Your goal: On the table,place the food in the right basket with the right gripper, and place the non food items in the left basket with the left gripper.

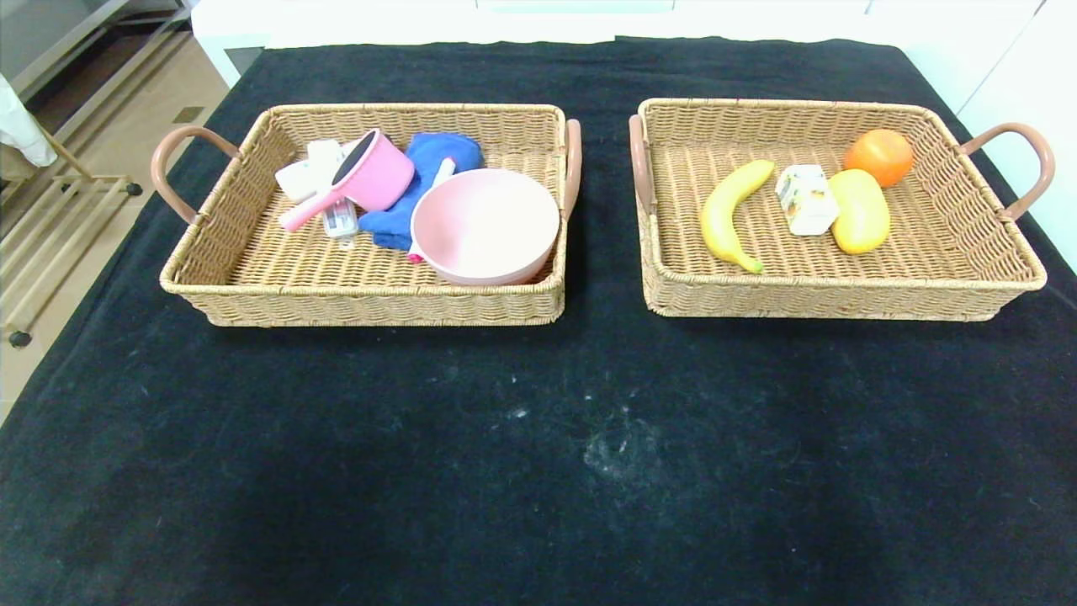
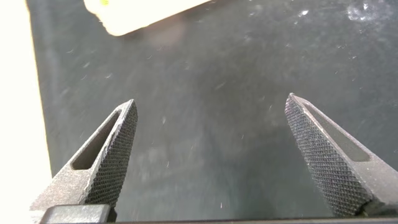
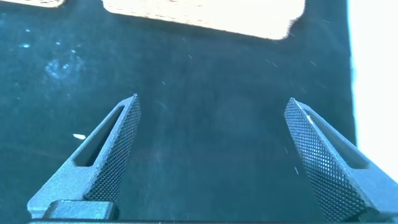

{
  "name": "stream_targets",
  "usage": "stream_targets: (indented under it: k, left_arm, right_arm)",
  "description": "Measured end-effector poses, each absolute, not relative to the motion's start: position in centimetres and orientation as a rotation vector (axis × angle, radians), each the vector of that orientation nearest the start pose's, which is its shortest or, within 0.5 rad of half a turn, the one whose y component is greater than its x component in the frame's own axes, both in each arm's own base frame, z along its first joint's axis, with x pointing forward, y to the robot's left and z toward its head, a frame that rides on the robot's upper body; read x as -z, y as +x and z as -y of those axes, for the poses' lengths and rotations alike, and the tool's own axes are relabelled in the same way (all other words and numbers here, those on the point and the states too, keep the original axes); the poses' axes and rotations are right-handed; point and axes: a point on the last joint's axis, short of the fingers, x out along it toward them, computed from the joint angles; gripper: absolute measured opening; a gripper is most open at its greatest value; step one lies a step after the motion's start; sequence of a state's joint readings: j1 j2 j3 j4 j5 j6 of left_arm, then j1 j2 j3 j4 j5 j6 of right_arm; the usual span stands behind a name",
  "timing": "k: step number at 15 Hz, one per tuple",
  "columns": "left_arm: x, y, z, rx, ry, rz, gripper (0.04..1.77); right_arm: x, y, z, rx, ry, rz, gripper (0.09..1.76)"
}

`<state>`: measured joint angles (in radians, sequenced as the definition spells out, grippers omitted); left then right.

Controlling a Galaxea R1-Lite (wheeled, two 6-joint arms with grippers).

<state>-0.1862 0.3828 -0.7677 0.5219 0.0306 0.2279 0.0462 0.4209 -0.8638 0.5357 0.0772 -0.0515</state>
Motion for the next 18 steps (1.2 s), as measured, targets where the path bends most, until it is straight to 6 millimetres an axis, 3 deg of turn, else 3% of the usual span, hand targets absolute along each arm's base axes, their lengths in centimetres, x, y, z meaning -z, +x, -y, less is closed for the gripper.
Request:
stream_targets:
  k: [4, 10, 15, 18]
  left_arm:
    - [-22.7, -6.3, -0.9, 0.092, 0.224, -0.077, 1.72]
    - [-22.6, -6.7, -0.8, 0.032, 0.224, -0.057, 1.72]
    - [-22.9, -7.1, -0.3, -0.031, 0.239, -0.042, 1.72]
    - [-21.8, -7.8, -0.1, -0.031, 0.251, -0.023, 1.72]
  right_arm:
    - [-23.0, -7.8, -0.1, -0.082, -0.047, -0.046, 1.7]
    - [-18.3, -9.4, -0.2, -0.074, -0.048, 0.002, 1.7]
    - [-16.4, -9.6, -0.1, -0.068, -0.037, 0.01, 1.7]
    - [-16.7, -9.7, -0.1, -0.063, -0.017, 0.058, 1.7]
